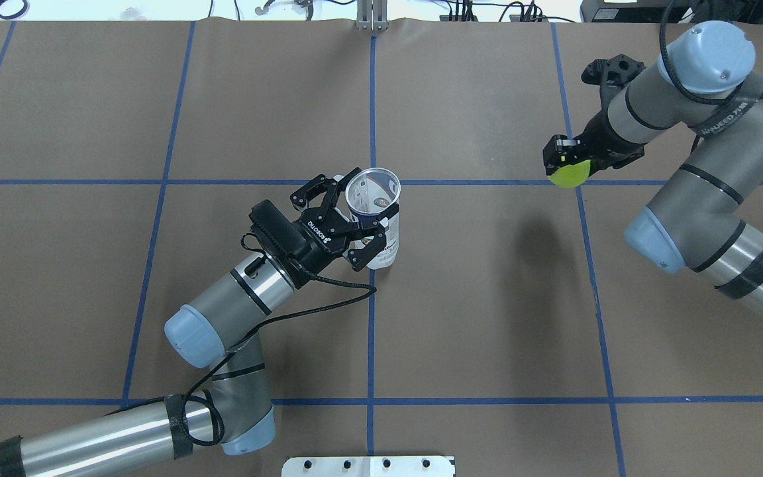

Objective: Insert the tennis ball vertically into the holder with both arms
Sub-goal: 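Carry the ball with the right gripper above the can's opening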

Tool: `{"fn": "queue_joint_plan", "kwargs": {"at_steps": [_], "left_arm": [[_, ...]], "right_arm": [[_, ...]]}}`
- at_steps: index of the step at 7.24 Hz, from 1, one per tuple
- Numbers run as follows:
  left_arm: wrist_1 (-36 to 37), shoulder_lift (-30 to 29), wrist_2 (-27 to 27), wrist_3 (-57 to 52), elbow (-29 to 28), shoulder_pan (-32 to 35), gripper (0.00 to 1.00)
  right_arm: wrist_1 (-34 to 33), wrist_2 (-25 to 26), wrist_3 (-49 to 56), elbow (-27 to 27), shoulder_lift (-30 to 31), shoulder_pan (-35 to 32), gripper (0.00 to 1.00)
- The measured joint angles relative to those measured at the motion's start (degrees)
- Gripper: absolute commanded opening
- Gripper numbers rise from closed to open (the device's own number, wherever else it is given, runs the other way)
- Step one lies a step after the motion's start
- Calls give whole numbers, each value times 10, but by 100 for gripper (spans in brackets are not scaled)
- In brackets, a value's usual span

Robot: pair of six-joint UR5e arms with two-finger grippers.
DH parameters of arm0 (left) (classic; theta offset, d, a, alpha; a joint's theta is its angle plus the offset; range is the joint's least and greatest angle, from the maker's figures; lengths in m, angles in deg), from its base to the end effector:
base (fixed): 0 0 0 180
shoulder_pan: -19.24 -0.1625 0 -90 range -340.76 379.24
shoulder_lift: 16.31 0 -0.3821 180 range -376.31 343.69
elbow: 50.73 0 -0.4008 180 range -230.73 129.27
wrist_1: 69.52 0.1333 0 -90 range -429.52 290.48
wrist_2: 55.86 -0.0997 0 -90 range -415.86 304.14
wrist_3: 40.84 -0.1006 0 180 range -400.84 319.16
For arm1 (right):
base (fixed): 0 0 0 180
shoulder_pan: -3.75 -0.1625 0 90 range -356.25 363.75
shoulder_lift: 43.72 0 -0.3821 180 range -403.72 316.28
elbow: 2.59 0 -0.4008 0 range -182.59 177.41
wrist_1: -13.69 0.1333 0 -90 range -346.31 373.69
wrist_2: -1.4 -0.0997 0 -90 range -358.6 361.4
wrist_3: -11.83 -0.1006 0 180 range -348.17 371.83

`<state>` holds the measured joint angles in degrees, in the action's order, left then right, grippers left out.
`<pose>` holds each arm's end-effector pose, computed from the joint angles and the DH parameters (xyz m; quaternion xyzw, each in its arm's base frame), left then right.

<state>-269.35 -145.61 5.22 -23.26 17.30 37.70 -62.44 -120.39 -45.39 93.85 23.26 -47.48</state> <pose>0.5443 -0.3735 0.2062 0.6958 0.5293 -0.0038 0.4854 -0.3316 -0.5412 0.3108 0.0485 -0.4342 0.0435 0.8985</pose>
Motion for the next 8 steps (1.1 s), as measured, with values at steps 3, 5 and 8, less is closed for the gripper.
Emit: {"fn": "queue_joint_plan", "kwargs": {"at_steps": [3, 5, 8], "left_arm": [[0, 0, 0, -1, 0, 1, 63], [0, 0, 0, -1, 0, 1, 63], [0, 1, 0, -1, -1, 1, 63]], "right_arm": [[-6, -36, -226, 42, -102, 25, 0], [-7, -37, -314, 51, -157, 43, 0], [-14, -14, -354, 52, -190, 81, 0]]}}
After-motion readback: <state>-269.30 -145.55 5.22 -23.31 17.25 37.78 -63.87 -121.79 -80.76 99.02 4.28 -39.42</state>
